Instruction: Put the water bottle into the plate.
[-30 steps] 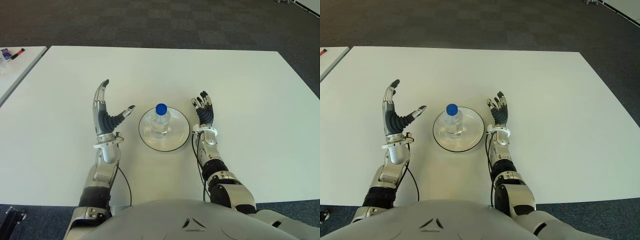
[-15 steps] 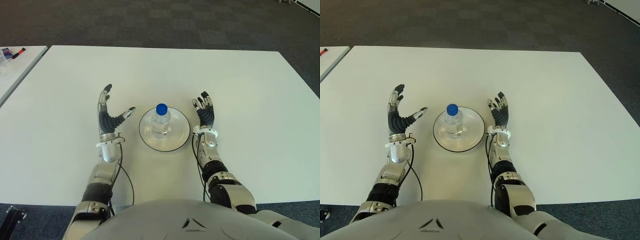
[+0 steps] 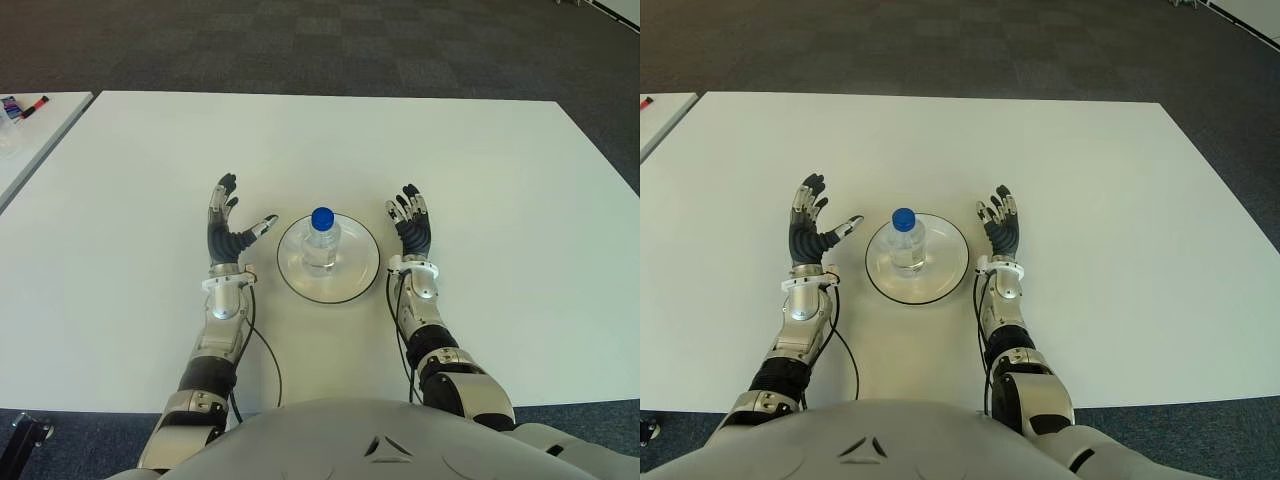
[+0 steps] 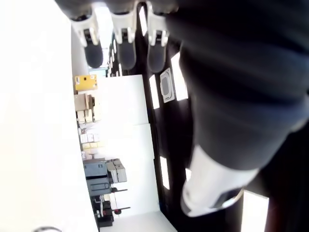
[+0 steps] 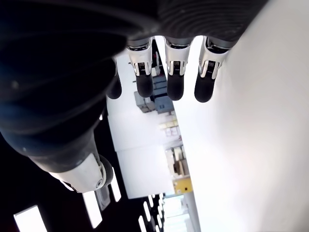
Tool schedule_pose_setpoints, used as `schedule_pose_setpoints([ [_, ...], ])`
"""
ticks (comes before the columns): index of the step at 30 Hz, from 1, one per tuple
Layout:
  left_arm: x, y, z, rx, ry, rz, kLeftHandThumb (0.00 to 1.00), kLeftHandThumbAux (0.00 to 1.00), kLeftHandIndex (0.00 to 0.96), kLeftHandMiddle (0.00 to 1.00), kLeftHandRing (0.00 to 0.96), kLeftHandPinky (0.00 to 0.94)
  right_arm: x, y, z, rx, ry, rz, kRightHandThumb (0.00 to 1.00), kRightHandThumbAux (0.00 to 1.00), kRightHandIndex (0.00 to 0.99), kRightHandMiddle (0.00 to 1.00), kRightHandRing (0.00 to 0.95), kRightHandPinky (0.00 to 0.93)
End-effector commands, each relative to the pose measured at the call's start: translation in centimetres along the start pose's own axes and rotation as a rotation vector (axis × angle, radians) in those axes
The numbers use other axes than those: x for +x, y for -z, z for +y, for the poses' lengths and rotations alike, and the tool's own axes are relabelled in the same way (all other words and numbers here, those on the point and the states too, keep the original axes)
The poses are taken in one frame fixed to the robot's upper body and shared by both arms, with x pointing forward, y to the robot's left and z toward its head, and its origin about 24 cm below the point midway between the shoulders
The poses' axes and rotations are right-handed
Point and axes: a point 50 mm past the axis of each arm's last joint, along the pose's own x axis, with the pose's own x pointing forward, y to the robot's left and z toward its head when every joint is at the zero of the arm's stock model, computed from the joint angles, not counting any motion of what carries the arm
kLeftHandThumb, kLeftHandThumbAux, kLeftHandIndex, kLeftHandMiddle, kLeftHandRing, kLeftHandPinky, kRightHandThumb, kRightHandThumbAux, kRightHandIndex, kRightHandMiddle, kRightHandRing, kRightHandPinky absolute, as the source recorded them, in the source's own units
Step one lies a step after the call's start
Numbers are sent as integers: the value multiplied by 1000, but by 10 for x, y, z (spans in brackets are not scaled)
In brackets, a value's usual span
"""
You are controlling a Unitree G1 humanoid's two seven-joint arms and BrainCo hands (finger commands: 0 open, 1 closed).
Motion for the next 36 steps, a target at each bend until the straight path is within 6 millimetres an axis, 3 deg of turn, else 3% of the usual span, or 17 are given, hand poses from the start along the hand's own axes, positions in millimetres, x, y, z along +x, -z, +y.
schedule_pose_setpoints([
  [1,1,6,0,-49,-18,49,0,961,125,134,118,149,-19,22,5,22,11,100,75,760,98,100,95,138],
  [12,1,8,-6,-110,-44,96,0,997,138,159,131,154,-19,22,6,19,13,94,69,759,99,99,96,142],
  [23,-4,7,-12,-146,-33,107,72,998,130,167,149,183,-19,22,6,15,13,90,61,753,100,99,95,138],
  [36,-8,15,-14,-252,-29,255,64,998,142,171,154,182,-20,20,6,19,19,82,71,756,98,98,95,141],
])
